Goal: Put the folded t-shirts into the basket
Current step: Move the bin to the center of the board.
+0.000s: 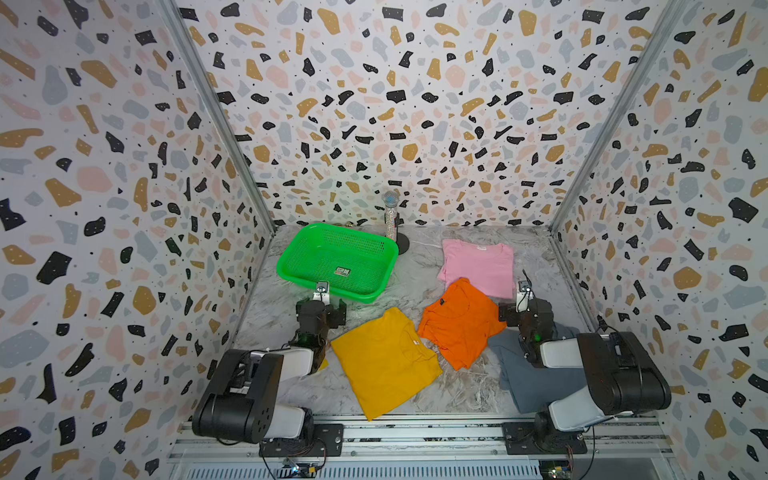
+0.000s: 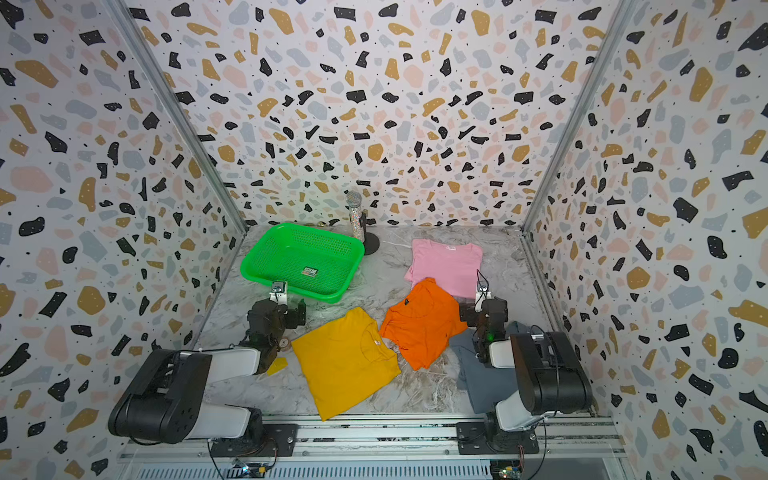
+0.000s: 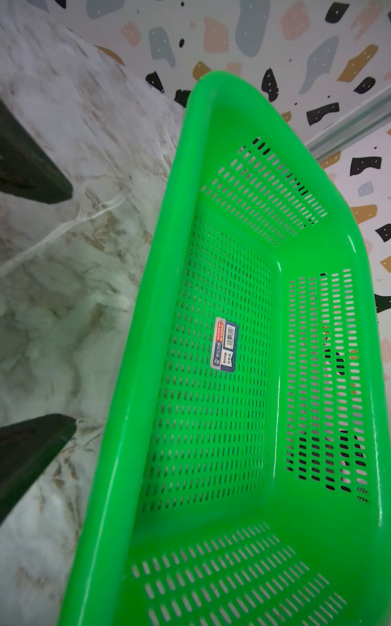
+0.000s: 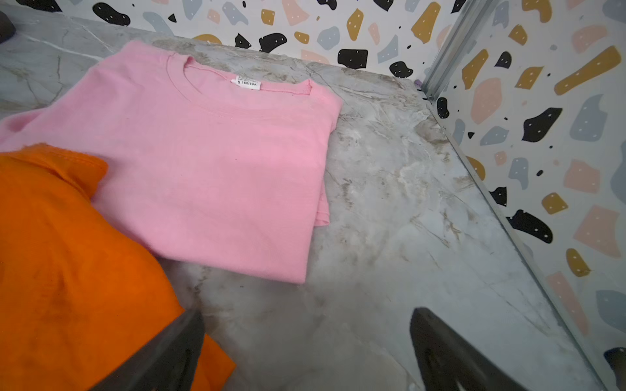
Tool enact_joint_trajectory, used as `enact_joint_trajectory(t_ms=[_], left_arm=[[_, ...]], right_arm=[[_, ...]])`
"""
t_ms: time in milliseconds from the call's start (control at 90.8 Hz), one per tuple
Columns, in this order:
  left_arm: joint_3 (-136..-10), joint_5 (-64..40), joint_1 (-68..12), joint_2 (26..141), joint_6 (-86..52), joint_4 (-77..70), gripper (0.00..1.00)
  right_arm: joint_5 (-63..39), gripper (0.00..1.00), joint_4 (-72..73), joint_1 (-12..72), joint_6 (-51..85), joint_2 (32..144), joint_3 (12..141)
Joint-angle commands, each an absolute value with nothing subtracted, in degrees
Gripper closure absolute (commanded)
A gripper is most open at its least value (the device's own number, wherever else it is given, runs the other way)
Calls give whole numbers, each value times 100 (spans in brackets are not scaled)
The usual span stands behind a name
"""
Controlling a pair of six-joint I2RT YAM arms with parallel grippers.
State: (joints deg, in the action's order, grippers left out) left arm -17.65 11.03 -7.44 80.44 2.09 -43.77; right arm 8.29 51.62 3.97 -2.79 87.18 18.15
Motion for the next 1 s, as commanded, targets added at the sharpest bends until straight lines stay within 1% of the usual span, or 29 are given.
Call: enact_joint_trajectory(t_ms=[0,606,661,705,760,815,870,936,991], left_arm=[[-1883,1103,-721,8064,145,-4565,0],[-1903,1073,-721,8085,160,-4543,0],[-1879,1060,-721,8048,167,-4570,0],[-1854,1086,-721,7924,165,-4589,0],[-2006,1058,-721,7496,186,-4023,0],[-2406,860,-721,6903,421,-2748,0],[-2761,762,-709,6341,643,-1602,0],[-3024,768,-632,5685,812,-720,0],[-3512,861,-522,5527,922,184,0]], right_arm=[[799,0,5176,378,-245,8666,1953],[740,0,5203,383,-272,8638,1935],[549,0,5261,386,-356,8463,1856],[407,0,4940,378,-395,8162,1881],[311,0,4245,384,-405,7684,2060],[205,0,3278,380,-477,7183,2409],[-145,0,2171,383,-875,6799,2898],[-565,0,1136,379,-1245,6560,3448],[-739,0,476,379,-1202,6457,3871]])
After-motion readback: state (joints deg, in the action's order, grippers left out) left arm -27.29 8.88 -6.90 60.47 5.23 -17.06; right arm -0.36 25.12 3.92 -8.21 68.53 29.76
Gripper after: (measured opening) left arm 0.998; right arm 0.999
